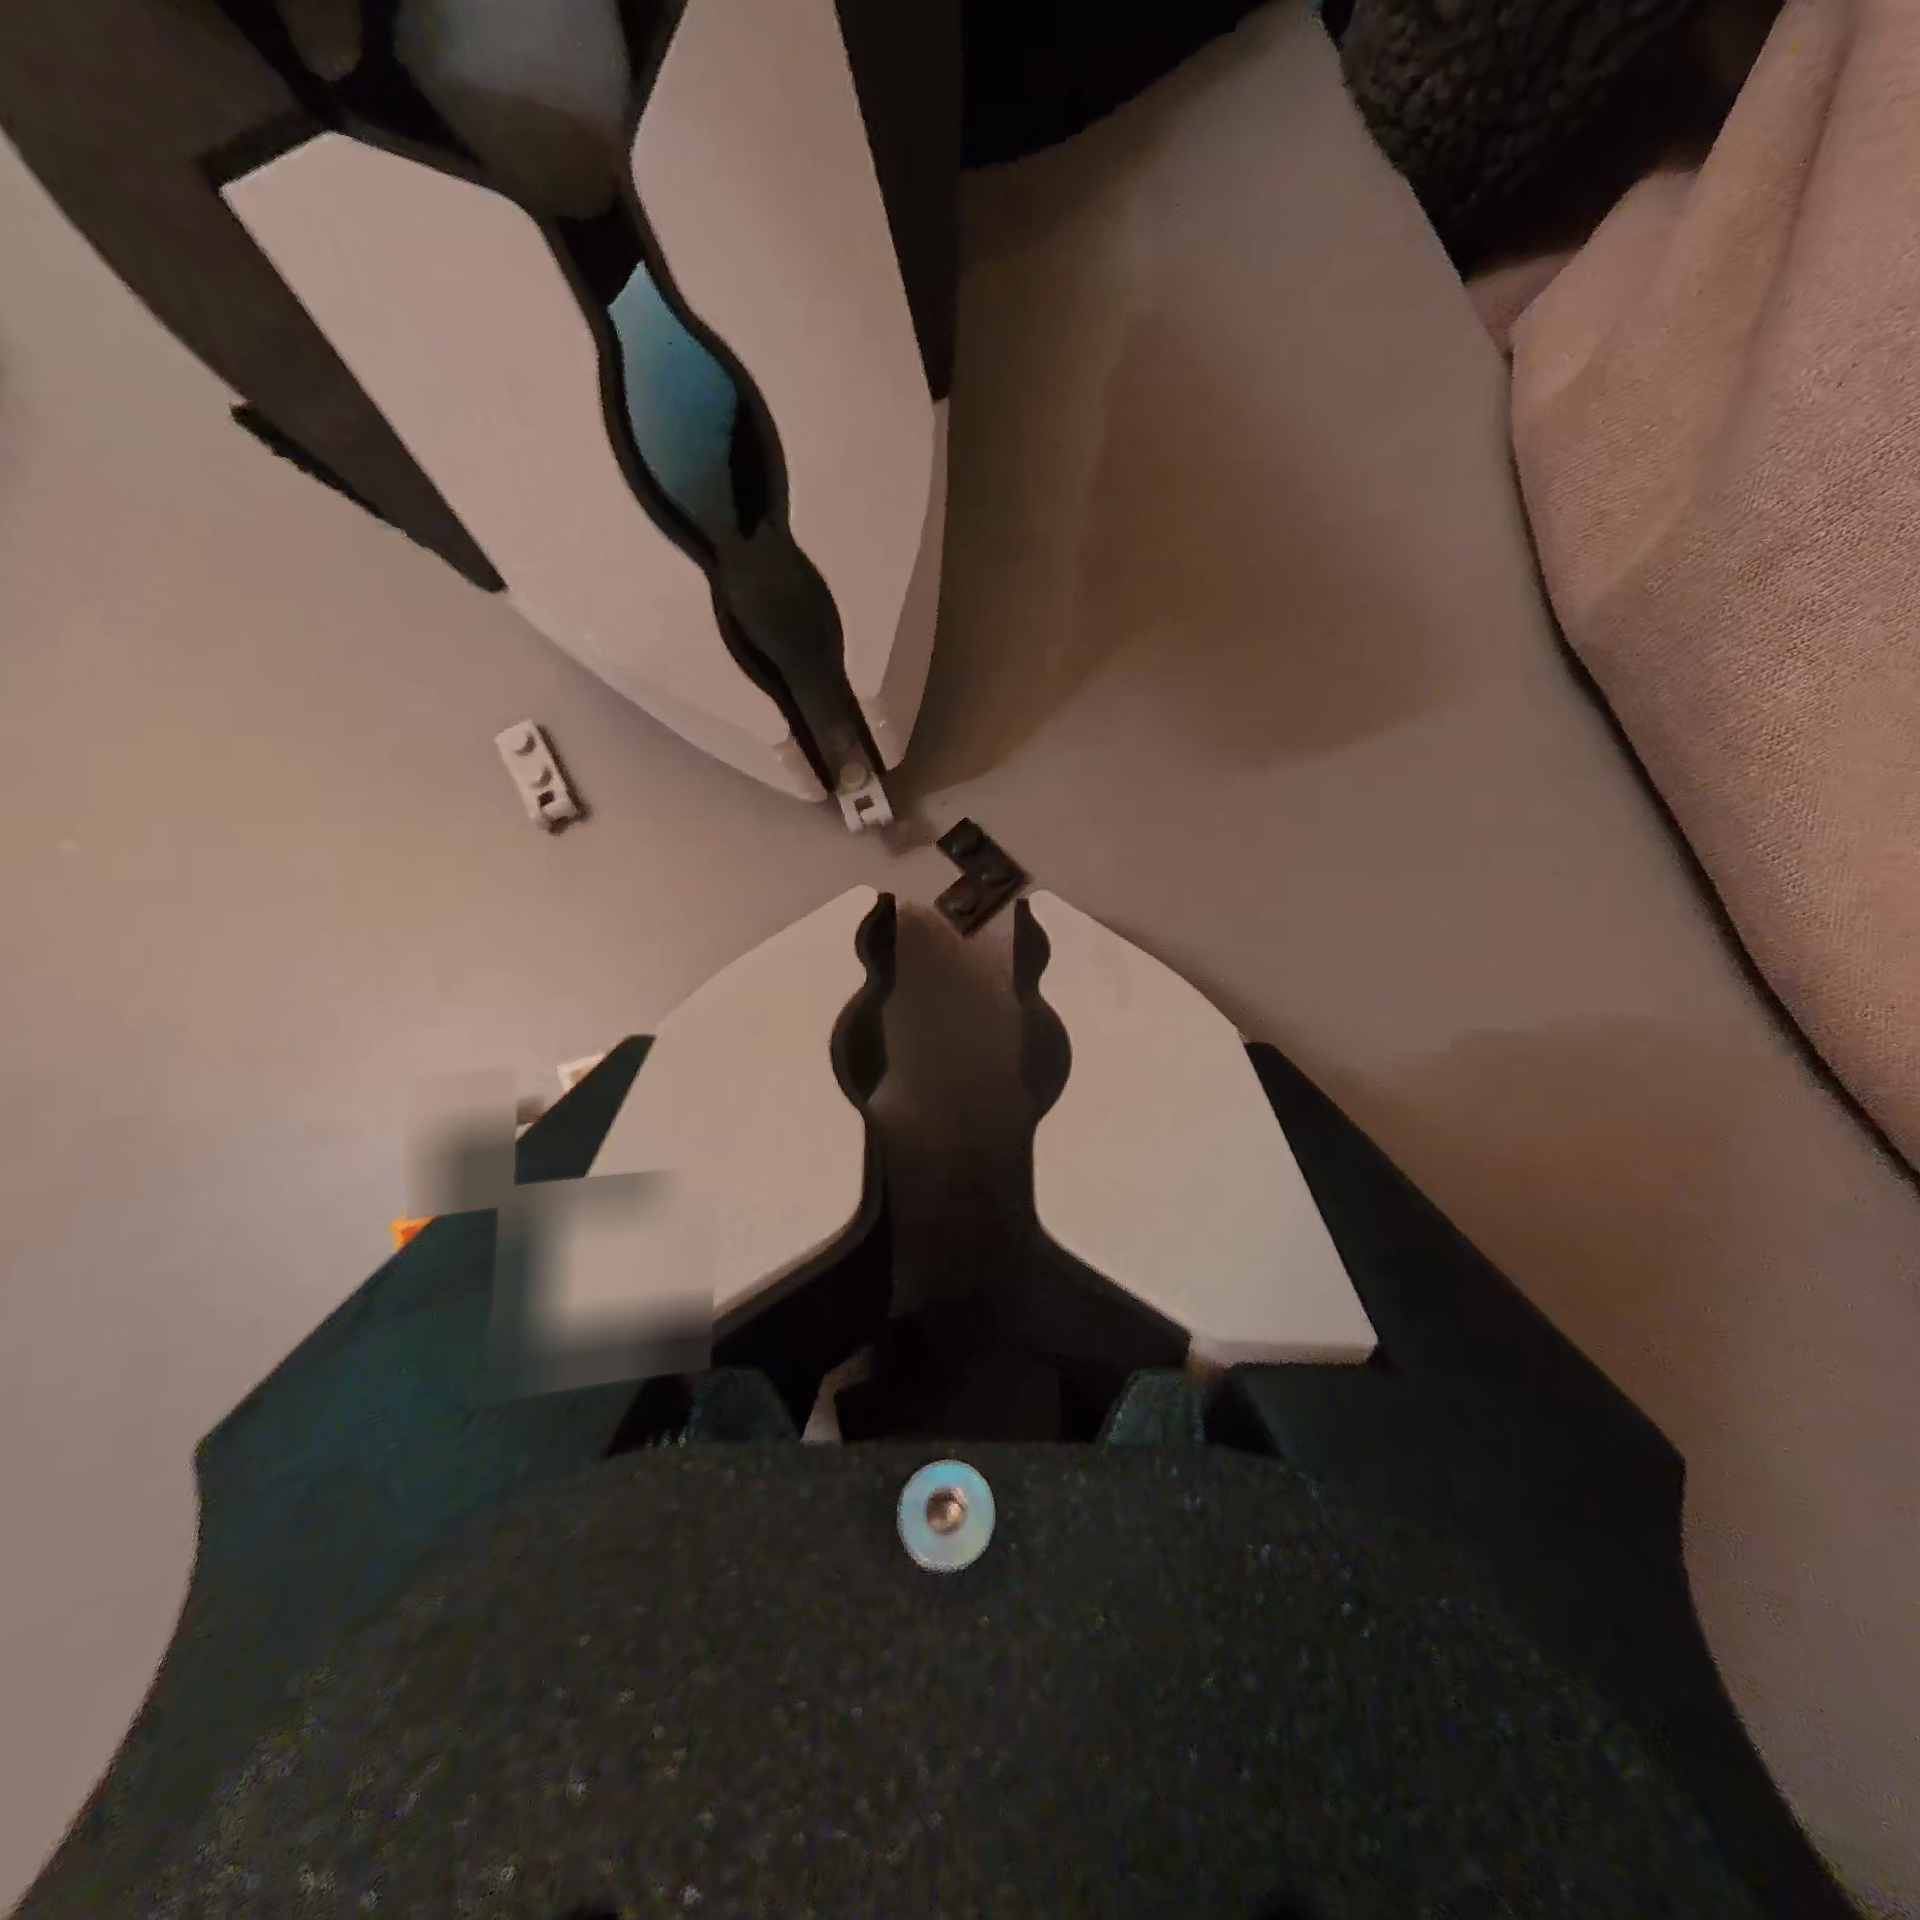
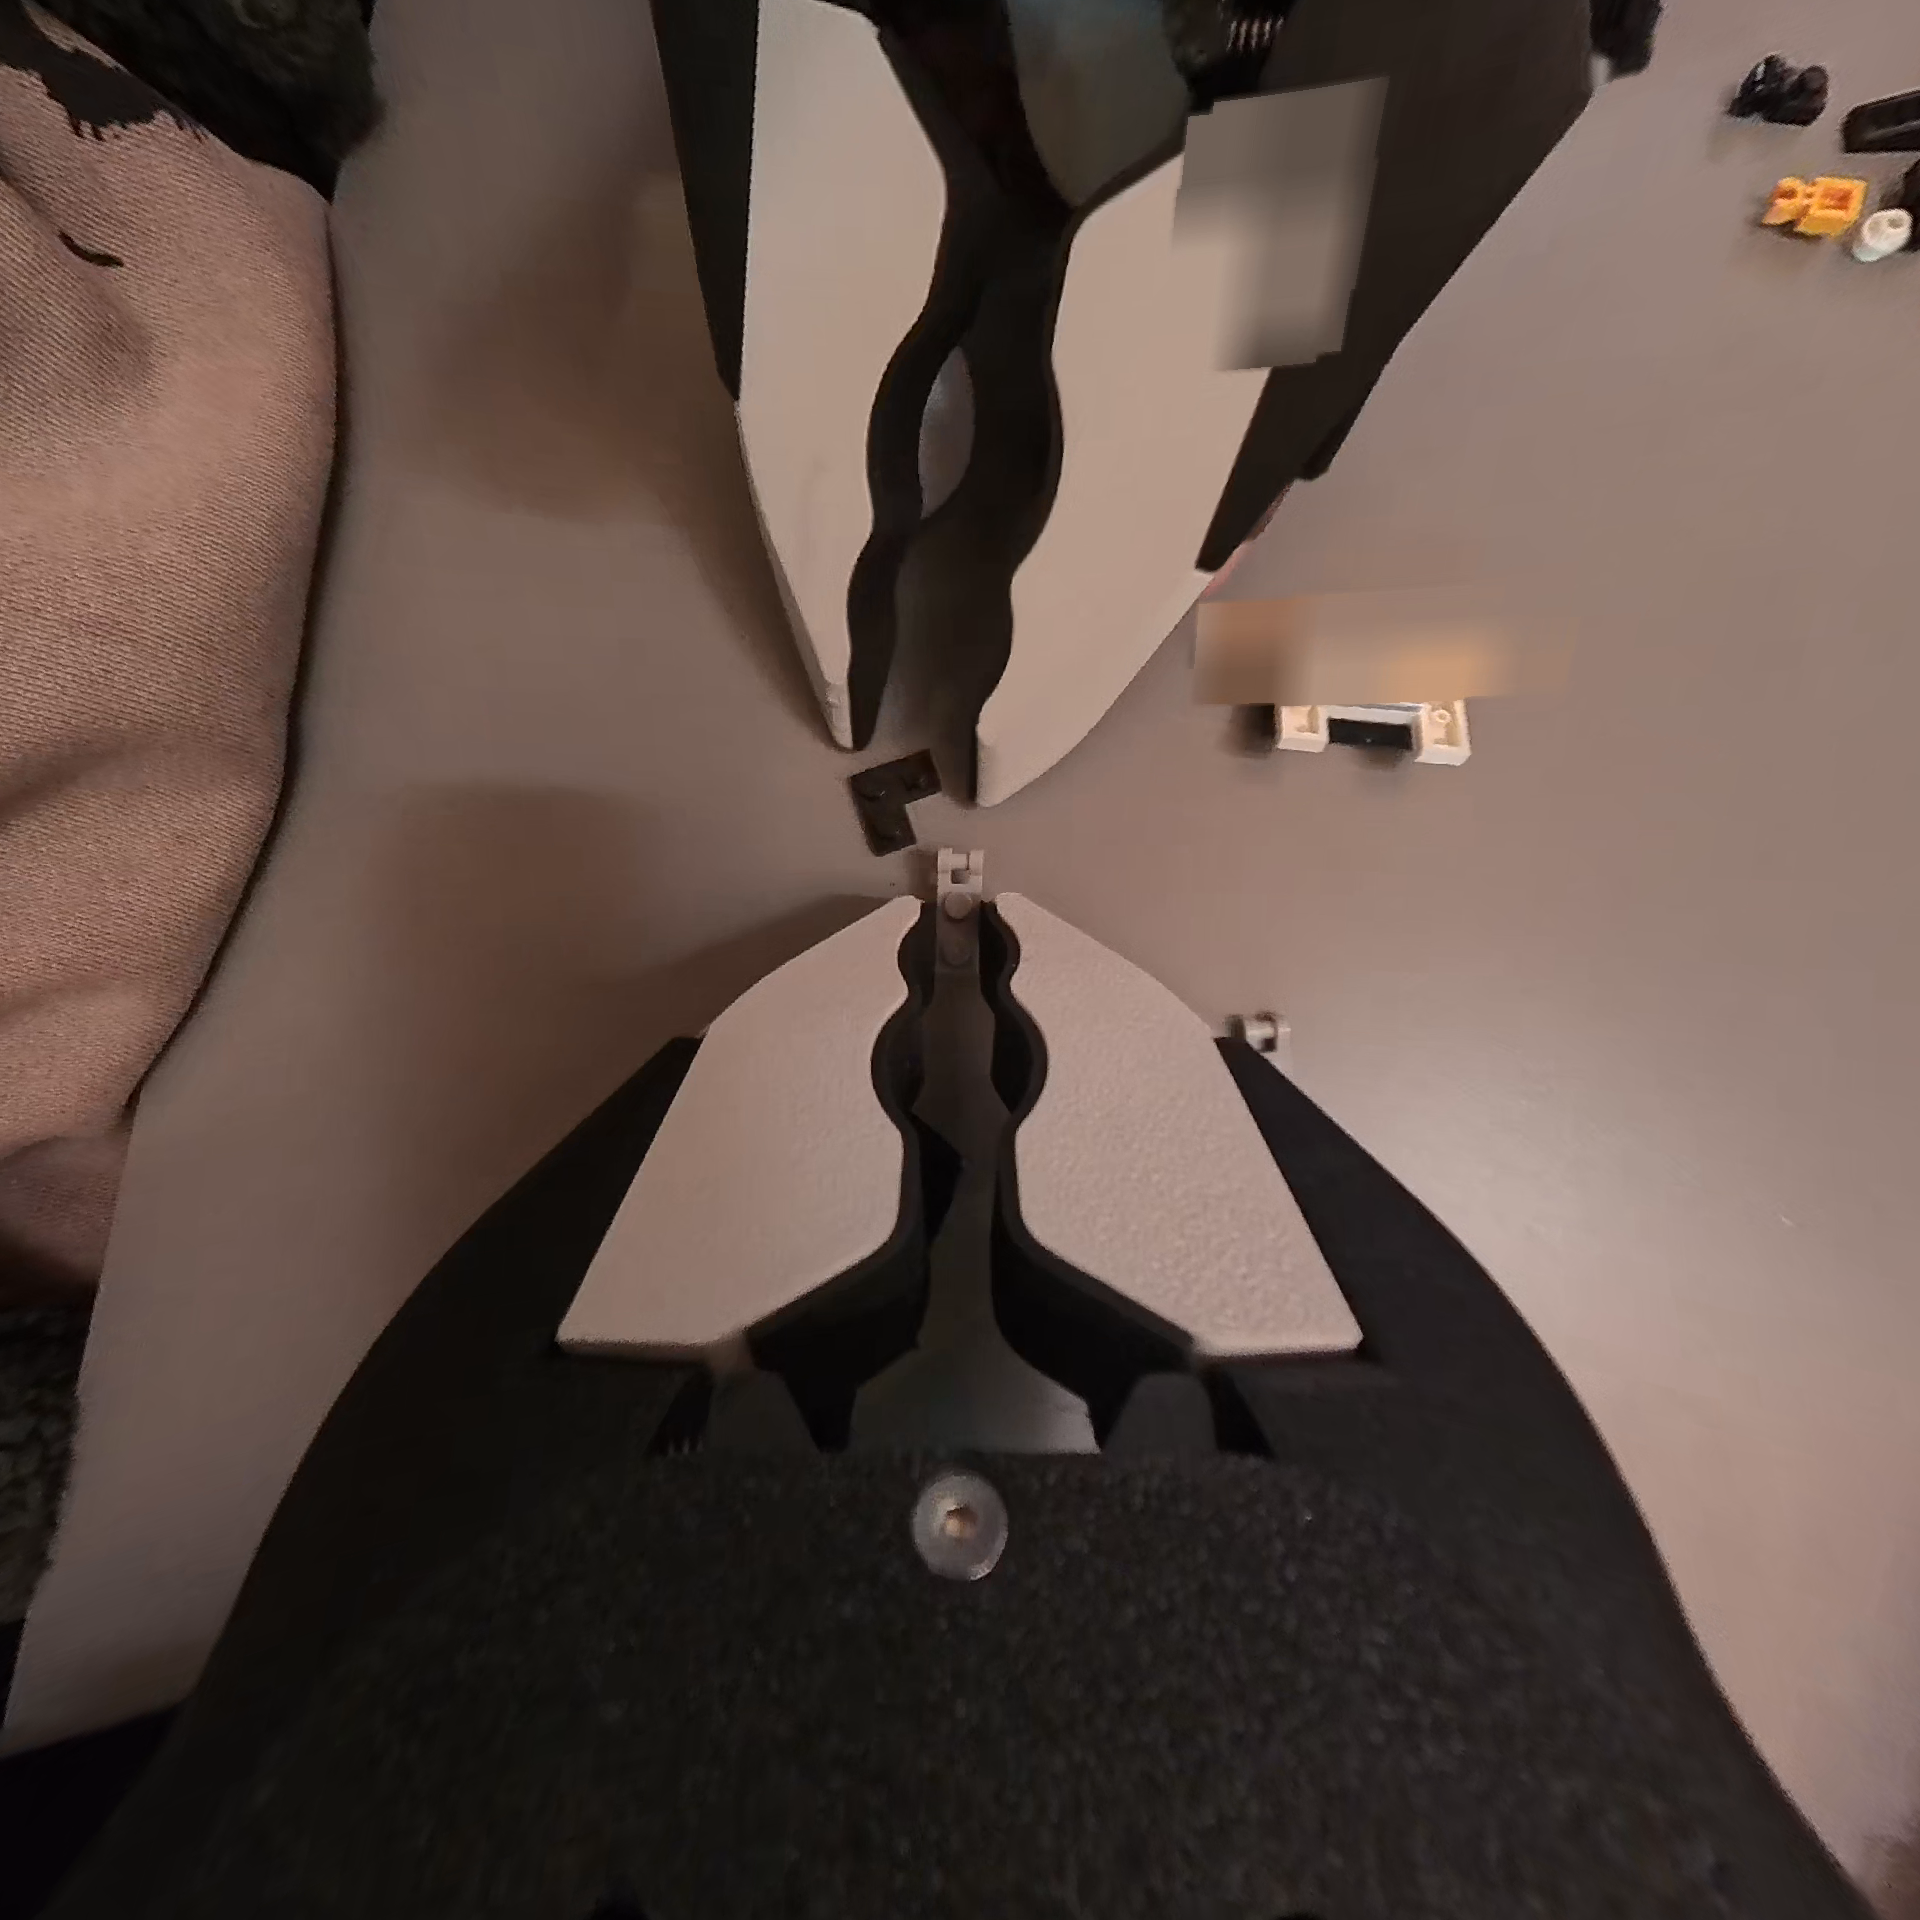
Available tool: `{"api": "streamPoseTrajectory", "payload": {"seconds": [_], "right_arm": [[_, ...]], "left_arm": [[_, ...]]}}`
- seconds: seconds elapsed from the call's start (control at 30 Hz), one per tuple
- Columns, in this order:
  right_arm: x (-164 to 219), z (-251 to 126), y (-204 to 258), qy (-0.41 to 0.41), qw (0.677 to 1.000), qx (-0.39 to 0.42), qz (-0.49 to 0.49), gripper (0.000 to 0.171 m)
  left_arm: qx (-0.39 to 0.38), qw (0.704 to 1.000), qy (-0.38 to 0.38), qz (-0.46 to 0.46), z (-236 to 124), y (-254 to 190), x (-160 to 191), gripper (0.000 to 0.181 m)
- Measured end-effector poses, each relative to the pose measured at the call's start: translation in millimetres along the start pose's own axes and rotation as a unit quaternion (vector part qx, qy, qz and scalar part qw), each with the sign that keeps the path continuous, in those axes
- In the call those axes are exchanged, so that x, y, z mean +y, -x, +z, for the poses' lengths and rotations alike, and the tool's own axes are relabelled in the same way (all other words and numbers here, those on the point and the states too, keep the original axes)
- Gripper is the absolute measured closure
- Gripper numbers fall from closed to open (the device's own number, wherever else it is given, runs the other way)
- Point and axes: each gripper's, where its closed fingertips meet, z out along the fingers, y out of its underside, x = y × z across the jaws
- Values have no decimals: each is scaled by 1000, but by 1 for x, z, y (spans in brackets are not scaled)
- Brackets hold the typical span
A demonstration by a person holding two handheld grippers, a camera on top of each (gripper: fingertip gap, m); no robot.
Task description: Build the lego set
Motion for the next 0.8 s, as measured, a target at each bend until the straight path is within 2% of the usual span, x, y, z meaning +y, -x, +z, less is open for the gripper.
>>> {"api": "streamPoseTrajectory", "payload": {"seconds": [0.13, 0.27, 0.47, 0.63, 0.8], "right_arm": [[0, 0, 0, 1, 1000, -2, 1, 164], [0, 0, 1, 0, 1000, -5, 0, 164], [1, -1, 2, 4, 1000, -2, 2, 163], [-2, -3, 4, 4, 1000, 0, -7, 164], [-14, 7, 14, 15, 998, -12, -57, 164]], "left_arm": [[6, 1000, 0, 5, 3, -3, -1, 160], [1, 1000, 5, 8, 3, -2, -1, 172], [-8, 1000, 11, 7, 2, -1, 0, 172], [-14, 1000, -3, -8, -12, 6, 1, 174], [-32, 999, -18, -16, -25, 17, 1, 173]]}}
